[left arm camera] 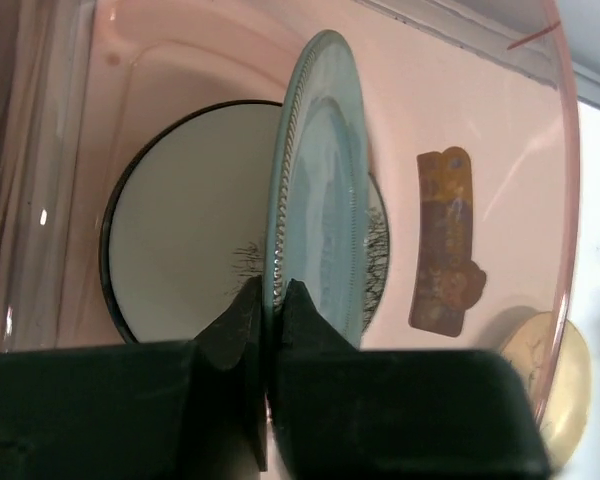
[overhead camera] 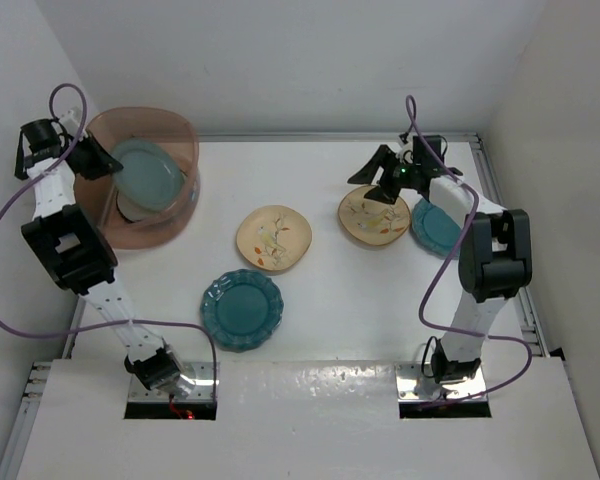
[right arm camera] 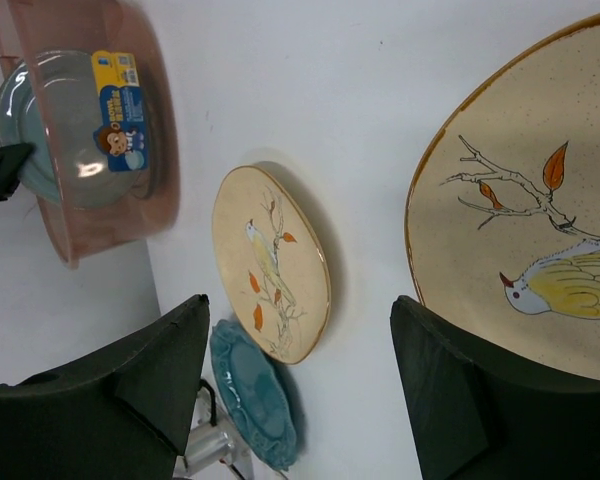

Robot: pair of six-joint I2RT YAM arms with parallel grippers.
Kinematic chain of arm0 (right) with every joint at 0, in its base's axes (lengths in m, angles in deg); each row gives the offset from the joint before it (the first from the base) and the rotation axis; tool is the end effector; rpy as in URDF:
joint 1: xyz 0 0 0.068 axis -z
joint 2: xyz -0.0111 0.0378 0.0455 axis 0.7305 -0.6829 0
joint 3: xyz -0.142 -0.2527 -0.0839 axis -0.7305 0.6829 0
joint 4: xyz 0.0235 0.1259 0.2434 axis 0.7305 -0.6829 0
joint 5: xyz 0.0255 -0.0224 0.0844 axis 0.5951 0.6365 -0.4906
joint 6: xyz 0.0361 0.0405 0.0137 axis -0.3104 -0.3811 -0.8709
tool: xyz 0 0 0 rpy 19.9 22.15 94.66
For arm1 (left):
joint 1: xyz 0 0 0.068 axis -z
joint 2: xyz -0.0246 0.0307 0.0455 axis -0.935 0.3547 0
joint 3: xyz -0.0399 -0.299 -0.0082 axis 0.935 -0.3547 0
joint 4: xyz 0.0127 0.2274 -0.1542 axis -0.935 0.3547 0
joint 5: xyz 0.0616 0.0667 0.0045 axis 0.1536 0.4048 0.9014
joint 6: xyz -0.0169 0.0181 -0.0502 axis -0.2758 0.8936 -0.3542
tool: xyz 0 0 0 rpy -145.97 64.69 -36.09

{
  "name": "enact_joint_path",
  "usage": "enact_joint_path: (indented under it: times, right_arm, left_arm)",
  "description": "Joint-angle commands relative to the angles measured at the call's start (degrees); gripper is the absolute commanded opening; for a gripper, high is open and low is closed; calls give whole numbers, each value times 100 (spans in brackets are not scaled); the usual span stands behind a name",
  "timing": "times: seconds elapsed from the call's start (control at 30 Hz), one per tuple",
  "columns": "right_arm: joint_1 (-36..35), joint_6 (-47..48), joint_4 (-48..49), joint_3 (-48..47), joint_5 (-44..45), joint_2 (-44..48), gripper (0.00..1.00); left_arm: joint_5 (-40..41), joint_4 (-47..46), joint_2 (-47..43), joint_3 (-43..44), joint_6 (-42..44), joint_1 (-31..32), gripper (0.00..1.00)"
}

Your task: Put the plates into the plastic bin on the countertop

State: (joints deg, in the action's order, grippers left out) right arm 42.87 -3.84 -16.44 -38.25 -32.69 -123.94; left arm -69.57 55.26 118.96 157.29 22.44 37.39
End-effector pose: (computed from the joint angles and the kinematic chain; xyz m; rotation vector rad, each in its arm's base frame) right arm 0.4350 0.0528 0.2344 0.5649 2.3433 1.1350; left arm 0.4354 0.2446 0.3165 -0.4599 2.1514 -0.4626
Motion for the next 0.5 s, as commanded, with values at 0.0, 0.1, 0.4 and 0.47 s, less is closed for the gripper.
enact_joint_path:
  times: [0.0,0.1,0.4,0.47]
  right_arm:
    - [-34,117,-43,-254,16,-5,72]
    - [-51,222,-165,-262,42,-23,72]
    - [-43,521,-606,-210,279,-76,72]
    - [-43,574,-632,-166,314,-32,72]
  left_arm:
    - [-331,-615,-152,-225,-28,-51,20]
    - [-183,-527,-30,-550,149,-51,37]
    - [1091,290,506,-543,1018,-51,58]
    - [1197,404,577,-464,1097,10,65]
